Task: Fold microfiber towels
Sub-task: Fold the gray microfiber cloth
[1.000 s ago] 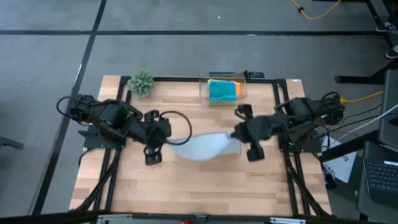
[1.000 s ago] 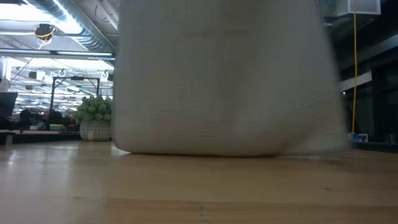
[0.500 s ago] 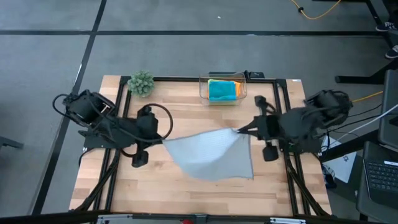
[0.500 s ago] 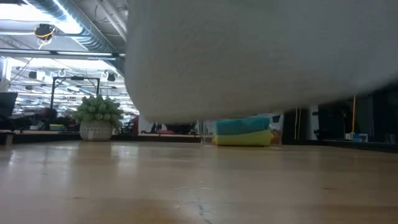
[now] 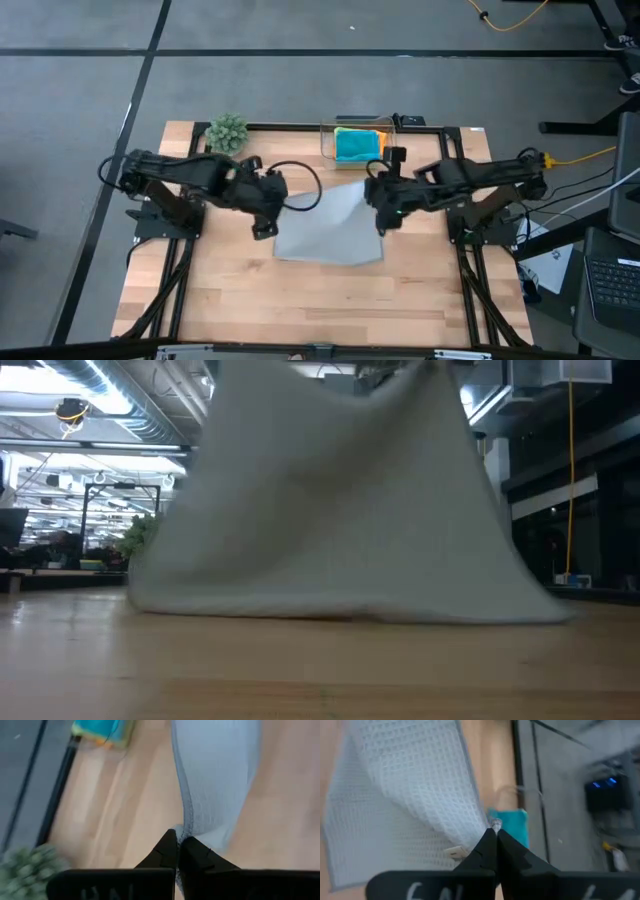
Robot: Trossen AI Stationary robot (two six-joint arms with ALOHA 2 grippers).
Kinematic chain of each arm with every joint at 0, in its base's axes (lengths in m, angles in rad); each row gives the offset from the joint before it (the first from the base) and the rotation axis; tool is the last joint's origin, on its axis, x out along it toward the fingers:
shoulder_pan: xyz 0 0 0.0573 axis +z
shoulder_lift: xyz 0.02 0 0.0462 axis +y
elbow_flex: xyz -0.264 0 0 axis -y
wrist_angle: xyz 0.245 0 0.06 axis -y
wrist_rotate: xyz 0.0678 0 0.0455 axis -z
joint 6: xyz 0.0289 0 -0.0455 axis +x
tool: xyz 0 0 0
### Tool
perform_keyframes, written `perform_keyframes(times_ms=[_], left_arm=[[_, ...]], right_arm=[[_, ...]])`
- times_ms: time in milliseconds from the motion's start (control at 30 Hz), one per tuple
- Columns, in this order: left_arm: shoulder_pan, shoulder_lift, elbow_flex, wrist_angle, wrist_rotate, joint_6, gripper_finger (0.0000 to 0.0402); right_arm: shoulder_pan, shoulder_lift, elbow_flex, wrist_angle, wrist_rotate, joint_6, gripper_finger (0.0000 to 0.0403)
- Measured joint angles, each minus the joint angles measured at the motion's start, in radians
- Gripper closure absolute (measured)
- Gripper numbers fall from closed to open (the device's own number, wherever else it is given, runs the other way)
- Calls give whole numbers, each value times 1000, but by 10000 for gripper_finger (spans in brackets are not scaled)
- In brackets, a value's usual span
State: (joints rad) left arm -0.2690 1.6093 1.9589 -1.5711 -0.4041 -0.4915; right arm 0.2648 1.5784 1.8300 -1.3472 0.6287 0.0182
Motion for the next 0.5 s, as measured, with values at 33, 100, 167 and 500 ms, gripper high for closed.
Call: perform_keyframes(times_ms=[33, 100, 167, 500], left_arm=[[19, 0, -31, 0, -7, 18, 401], [53, 0, -90, 0, -34, 30, 401], [84, 0, -144, 5, -48, 28, 401], [131, 1, -306, 148, -47, 32, 401]], right_arm=[[-14, 0, -20, 0, 14, -2, 401], [-39, 0, -56, 3, 42, -2, 401], [-60, -1, -89, 4, 51, -2, 401], [-83, -2, -162, 46, 51, -4, 401]])
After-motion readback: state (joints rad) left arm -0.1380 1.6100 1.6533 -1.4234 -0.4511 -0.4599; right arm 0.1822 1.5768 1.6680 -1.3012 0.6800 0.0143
